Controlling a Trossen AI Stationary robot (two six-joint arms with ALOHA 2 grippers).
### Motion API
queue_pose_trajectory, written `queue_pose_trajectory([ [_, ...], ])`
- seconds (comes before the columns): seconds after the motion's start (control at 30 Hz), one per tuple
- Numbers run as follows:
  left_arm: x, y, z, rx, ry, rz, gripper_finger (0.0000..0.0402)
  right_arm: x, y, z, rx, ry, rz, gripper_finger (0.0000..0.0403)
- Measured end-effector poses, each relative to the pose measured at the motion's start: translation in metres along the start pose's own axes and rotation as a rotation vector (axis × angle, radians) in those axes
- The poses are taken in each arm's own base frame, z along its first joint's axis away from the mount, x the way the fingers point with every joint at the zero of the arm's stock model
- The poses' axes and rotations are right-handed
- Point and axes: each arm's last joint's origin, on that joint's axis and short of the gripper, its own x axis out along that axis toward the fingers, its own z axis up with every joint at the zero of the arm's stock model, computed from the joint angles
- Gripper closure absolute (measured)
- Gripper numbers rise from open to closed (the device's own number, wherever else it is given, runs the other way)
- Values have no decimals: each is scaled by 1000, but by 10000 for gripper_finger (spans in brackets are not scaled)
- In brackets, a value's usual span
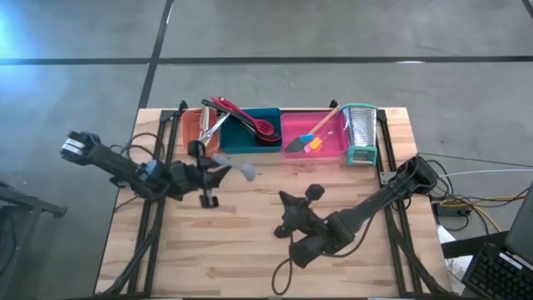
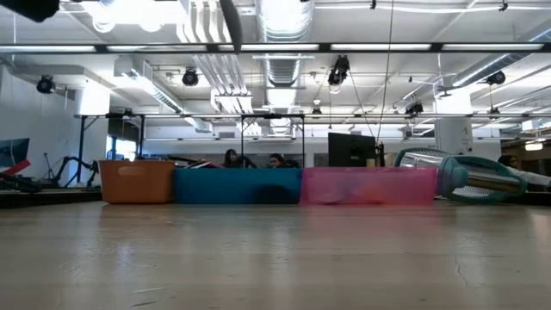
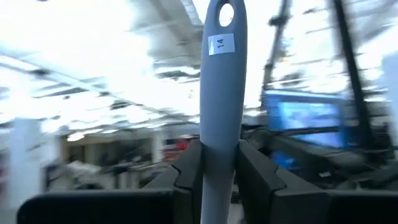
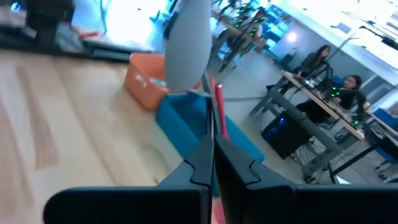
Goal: Pick & Place Kitchen Items
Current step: Put the gray serving spoon into the blue bin
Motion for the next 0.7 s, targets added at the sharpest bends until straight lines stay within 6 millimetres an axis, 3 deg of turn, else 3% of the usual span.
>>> queue_pose_trajectory([
  [0.23,12,-6,-12,-5,37,143,331,14,-1,9,85,3,10,384],
  [0.43,41,-24,-19,78,113,103,331,27,-4,11,86,33,41,322],
  [0.7,58,-36,-24,99,167,42,331,23,-7,26,108,11,52,243],
])
